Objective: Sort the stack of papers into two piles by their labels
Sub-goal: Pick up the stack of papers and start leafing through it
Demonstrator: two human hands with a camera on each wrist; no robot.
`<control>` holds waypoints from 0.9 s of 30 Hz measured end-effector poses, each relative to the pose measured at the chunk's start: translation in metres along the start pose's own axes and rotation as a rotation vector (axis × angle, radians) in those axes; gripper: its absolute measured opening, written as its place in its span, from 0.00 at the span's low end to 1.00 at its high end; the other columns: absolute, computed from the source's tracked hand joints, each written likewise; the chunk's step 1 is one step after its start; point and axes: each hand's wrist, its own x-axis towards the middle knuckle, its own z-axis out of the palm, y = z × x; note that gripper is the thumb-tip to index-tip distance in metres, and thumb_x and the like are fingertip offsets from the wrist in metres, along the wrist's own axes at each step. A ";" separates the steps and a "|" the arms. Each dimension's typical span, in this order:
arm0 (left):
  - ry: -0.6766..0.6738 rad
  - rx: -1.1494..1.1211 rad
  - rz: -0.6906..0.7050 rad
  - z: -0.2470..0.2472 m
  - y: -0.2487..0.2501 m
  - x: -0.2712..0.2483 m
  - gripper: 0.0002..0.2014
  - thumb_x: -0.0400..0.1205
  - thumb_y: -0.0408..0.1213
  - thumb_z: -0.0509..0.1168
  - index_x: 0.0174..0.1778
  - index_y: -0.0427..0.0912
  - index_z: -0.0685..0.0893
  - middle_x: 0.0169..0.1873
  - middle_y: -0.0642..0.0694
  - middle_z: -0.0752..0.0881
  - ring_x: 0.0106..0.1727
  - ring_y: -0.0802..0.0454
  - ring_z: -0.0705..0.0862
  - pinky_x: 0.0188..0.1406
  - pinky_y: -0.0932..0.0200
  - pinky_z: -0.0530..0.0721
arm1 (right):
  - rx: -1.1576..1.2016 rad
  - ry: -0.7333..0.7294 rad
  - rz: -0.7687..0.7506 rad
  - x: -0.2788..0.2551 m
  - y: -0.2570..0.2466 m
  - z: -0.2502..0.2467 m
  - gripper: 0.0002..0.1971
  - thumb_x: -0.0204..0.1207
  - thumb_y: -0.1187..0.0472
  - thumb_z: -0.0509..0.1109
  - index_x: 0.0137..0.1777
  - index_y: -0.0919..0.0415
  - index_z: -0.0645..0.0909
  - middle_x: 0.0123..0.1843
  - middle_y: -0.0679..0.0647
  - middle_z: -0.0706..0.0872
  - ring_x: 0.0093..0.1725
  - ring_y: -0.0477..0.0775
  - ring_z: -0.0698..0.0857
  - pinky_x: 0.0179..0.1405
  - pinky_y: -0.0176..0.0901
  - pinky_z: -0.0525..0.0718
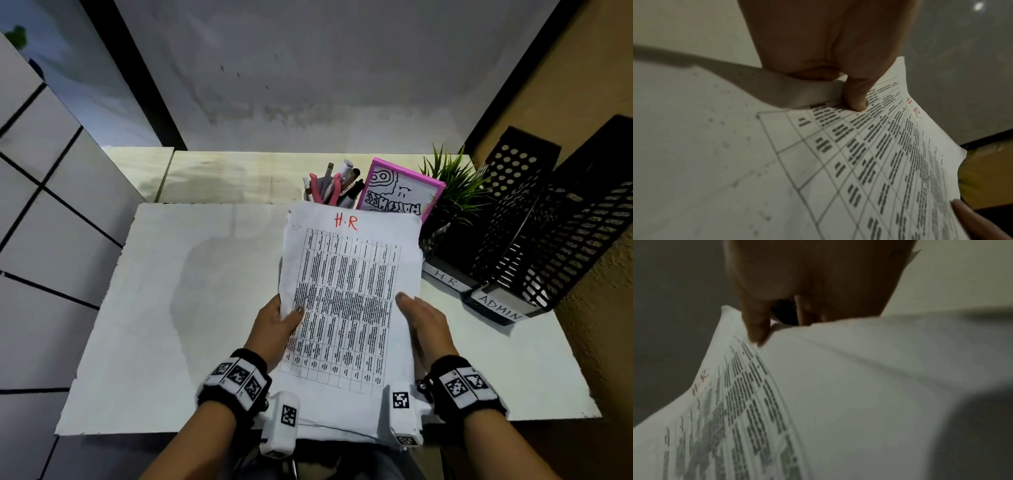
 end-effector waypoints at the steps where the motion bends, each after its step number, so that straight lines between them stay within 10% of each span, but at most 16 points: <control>1: 0.002 -0.026 0.016 -0.001 0.002 -0.001 0.11 0.84 0.29 0.63 0.53 0.51 0.80 0.40 0.67 0.90 0.44 0.79 0.84 0.53 0.68 0.79 | -0.013 -0.074 0.029 -0.002 -0.003 0.002 0.39 0.61 0.52 0.85 0.70 0.68 0.76 0.61 0.60 0.89 0.64 0.60 0.86 0.68 0.56 0.81; 4: 0.030 -0.047 0.074 0.002 0.014 -0.006 0.11 0.84 0.28 0.63 0.54 0.50 0.81 0.43 0.61 0.89 0.44 0.76 0.85 0.43 0.74 0.81 | -0.078 -0.218 -0.036 -0.004 -0.011 0.005 0.18 0.68 0.66 0.78 0.58 0.70 0.82 0.46 0.54 0.93 0.52 0.56 0.89 0.59 0.43 0.82; 9: 0.317 -0.039 0.217 -0.009 0.027 0.003 0.07 0.73 0.38 0.76 0.41 0.54 0.85 0.37 0.51 0.87 0.40 0.59 0.87 0.44 0.62 0.83 | -0.054 -0.255 -0.076 -0.003 -0.014 0.006 0.60 0.34 0.45 0.92 0.68 0.72 0.76 0.63 0.66 0.87 0.65 0.63 0.84 0.74 0.57 0.74; 17: 0.419 0.061 0.284 -0.010 0.065 0.004 0.13 0.70 0.27 0.78 0.46 0.37 0.83 0.35 0.47 0.83 0.35 0.57 0.80 0.30 0.78 0.79 | -0.090 -0.261 -0.009 -0.012 -0.016 0.015 0.72 0.31 0.44 0.92 0.76 0.75 0.64 0.72 0.74 0.76 0.68 0.65 0.82 0.78 0.64 0.69; 22: 0.394 0.137 0.329 -0.007 0.068 -0.005 0.09 0.74 0.28 0.74 0.48 0.43 0.88 0.37 0.50 0.90 0.36 0.62 0.88 0.39 0.69 0.84 | -0.063 -0.246 -0.005 -0.017 -0.018 0.024 0.42 0.59 0.63 0.85 0.71 0.74 0.71 0.68 0.71 0.82 0.67 0.63 0.83 0.75 0.59 0.74; 27: 0.356 0.402 0.524 -0.006 0.057 -0.019 0.12 0.82 0.34 0.68 0.60 0.48 0.80 0.41 0.55 0.89 0.37 0.68 0.87 0.34 0.75 0.81 | -0.111 -0.194 -0.004 -0.011 -0.012 0.023 0.20 0.75 0.78 0.70 0.66 0.77 0.75 0.60 0.69 0.86 0.56 0.57 0.88 0.50 0.33 0.87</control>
